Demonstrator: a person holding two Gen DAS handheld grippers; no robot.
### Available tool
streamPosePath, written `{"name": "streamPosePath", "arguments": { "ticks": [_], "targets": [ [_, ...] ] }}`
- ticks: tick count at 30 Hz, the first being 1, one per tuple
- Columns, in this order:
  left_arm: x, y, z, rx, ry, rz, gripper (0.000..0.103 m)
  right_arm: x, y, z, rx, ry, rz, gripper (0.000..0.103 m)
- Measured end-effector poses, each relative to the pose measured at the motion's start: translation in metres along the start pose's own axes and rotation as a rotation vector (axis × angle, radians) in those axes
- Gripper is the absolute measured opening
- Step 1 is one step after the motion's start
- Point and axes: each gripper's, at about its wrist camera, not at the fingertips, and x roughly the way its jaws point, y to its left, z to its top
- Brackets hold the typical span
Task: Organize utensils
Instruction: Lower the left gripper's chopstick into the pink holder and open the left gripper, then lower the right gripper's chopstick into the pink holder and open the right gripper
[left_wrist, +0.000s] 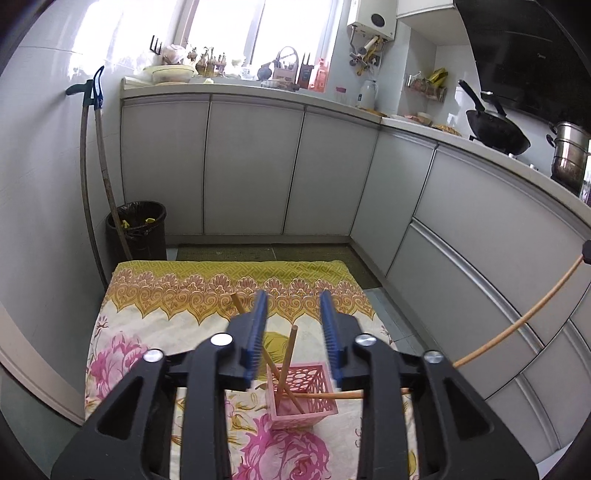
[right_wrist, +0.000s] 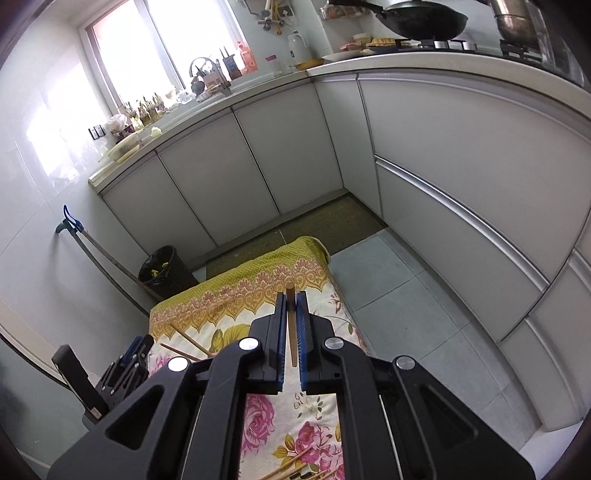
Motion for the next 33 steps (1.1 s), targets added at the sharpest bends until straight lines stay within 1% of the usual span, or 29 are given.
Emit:
{"name": "streamPosePath", "arguments": {
  "ticks": [2, 5, 7, 9, 10, 11, 13, 15, 18, 20, 24, 28, 30, 32, 33],
  "targets": [
    [-0.02, 0.002, 0.005, -0.014, -0.048, -0.009, 0.044, -0.005, 0.014, 0.009, -0.011, -0.021, 0.02, 0.005],
    [-0.055, 0.007, 0.01, -0.035, -0.104, -0.003, 0.044, -0.013, 0.039, 0.02, -0.039, -0.062, 0.044, 0.005],
    [-0.075, 0.011, 0.011, -0.049, -0.128, 0.014, 0.044, -0.014, 0.057, 0.026, -0.056, -0.078, 0.061, 0.005],
    [-0.094, 0.02, 0.008, -0.073, -0.155, 0.041, 0.045, -0.007, 0.073, 0.027, -0.065, -0.075, 0.079, 0.005],
    [-0.103, 0.024, 0.006, -0.083, -0.169, 0.058, 0.047, -0.001, 0.08, 0.027, -0.068, -0.071, 0.088, 0.005],
    [-0.112, 0.03, 0.002, -0.091, -0.186, 0.076, 0.051, 0.007, 0.086, 0.024, -0.069, -0.058, 0.101, 0.005],
    [-0.128, 0.042, -0.007, -0.106, -0.217, 0.113, 0.055, 0.024, 0.096, 0.015, -0.072, -0.031, 0.124, 0.005],
    [-0.139, 0.054, -0.015, -0.128, -0.227, 0.139, 0.055, 0.043, 0.107, 0.004, -0.085, -0.008, 0.127, 0.005],
    [-0.153, 0.073, -0.023, -0.17, -0.243, 0.163, 0.055, 0.071, 0.119, -0.016, -0.117, 0.02, 0.102, 0.005],
    [-0.157, 0.083, -0.026, -0.19, -0.244, 0.162, 0.055, 0.089, 0.127, -0.028, -0.141, 0.041, 0.093, 0.005],
    [-0.158, 0.088, -0.027, -0.172, -0.233, 0.191, 0.055, 0.12, 0.133, -0.05, -0.17, 0.079, 0.068, 0.005],
    [-0.153, 0.092, -0.031, -0.166, -0.203, 0.213, 0.057, 0.145, 0.132, -0.069, -0.184, 0.121, 0.046, 0.006],
    [-0.153, 0.093, -0.032, -0.16, -0.198, 0.23, 0.061, 0.152, 0.132, -0.077, -0.195, 0.135, 0.046, 0.006],
    [-0.154, 0.093, -0.034, -0.149, -0.201, 0.246, 0.069, 0.155, 0.132, -0.082, -0.199, 0.157, 0.064, 0.008],
    [-0.154, 0.092, -0.034, -0.142, -0.199, 0.253, 0.072, 0.153, 0.132, -0.084, -0.198, 0.15, 0.071, 0.01]
  ]
}}
